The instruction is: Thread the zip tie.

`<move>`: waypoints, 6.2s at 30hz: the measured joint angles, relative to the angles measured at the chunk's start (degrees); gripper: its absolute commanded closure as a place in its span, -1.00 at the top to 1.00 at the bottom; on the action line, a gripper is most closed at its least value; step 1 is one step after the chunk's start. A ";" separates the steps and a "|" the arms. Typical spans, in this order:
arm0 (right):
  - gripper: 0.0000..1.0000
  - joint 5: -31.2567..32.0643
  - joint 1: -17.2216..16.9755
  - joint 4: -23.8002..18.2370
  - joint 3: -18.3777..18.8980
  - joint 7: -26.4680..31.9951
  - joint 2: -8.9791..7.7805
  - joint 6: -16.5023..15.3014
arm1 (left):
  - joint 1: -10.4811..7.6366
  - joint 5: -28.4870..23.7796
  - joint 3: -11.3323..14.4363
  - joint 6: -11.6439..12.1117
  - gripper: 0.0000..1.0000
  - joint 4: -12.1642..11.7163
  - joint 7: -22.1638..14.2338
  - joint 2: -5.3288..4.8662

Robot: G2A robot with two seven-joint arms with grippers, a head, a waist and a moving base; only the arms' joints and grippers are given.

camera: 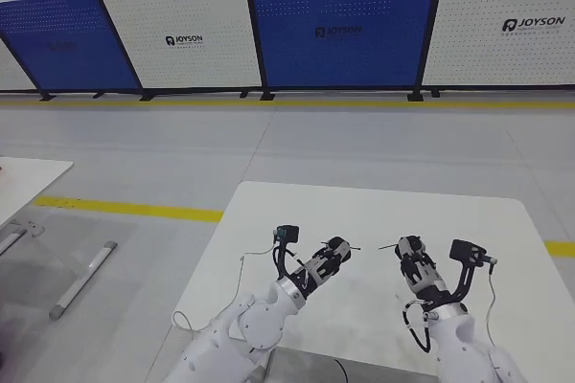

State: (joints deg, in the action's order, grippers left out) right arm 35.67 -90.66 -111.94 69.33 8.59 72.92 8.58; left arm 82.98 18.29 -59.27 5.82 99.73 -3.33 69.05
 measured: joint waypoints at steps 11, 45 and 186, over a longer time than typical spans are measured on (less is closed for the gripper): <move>-1.00 -0.60 0.57 2.07 -2.27 -2.00 0.48 -1.76 | 0.00 0.00 0.00 0.00 -1.00 0.00 0.00 0.00; -1.00 0.83 2.44 4.65 -4.84 -4.38 1.49 -2.39 | 0.00 0.00 0.00 0.00 -1.00 0.00 0.00 0.00; -1.00 3.93 1.11 5.64 -3.88 -5.17 3.42 -4.99 | 0.00 0.00 0.00 0.00 -1.00 0.00 0.00 0.00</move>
State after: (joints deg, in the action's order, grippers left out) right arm 39.59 -89.55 -106.30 65.45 3.42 76.34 3.60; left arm 82.98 18.29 -59.27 5.82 99.73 -3.33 69.05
